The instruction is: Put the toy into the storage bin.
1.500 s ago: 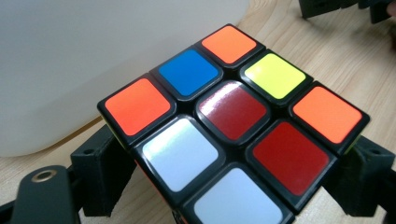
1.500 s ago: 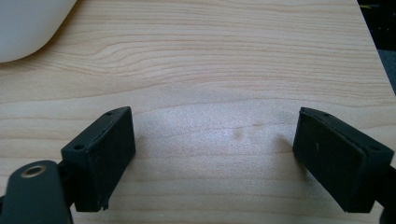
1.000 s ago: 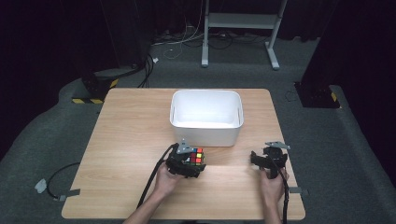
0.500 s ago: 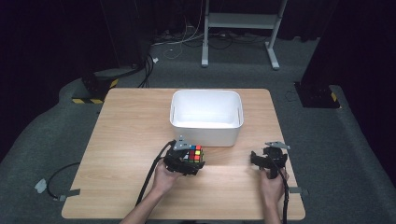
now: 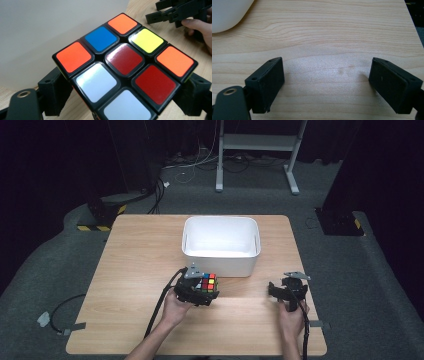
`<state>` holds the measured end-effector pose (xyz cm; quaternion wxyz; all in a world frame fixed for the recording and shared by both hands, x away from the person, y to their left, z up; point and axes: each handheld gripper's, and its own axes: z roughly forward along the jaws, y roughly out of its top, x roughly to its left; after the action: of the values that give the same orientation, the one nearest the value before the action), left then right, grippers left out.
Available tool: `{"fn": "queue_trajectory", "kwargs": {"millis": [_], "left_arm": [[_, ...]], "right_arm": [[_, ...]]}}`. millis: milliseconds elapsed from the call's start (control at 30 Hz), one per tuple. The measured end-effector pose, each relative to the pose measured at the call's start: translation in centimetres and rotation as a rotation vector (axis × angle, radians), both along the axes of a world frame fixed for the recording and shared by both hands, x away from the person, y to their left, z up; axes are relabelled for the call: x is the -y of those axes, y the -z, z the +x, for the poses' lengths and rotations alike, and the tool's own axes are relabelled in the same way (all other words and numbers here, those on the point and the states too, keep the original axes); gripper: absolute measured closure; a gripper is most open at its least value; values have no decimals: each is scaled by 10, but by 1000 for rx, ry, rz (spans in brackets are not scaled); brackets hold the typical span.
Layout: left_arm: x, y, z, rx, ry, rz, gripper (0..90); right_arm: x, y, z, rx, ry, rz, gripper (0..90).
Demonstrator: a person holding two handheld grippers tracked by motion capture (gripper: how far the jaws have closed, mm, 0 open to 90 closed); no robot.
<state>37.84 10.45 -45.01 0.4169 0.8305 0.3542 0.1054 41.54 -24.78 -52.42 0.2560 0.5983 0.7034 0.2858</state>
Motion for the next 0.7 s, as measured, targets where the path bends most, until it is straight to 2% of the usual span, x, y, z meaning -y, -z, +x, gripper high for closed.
{"fn": "queue_trajectory", "kwargs": {"millis": [133,700], "left_arm": [[1,-4,1,9,14,18,148],[7,-19,5,11,58,18,148]], "right_arm": [[0,0,0,0,0,0,126],[0,0,0,0,-1,0,126]]}}
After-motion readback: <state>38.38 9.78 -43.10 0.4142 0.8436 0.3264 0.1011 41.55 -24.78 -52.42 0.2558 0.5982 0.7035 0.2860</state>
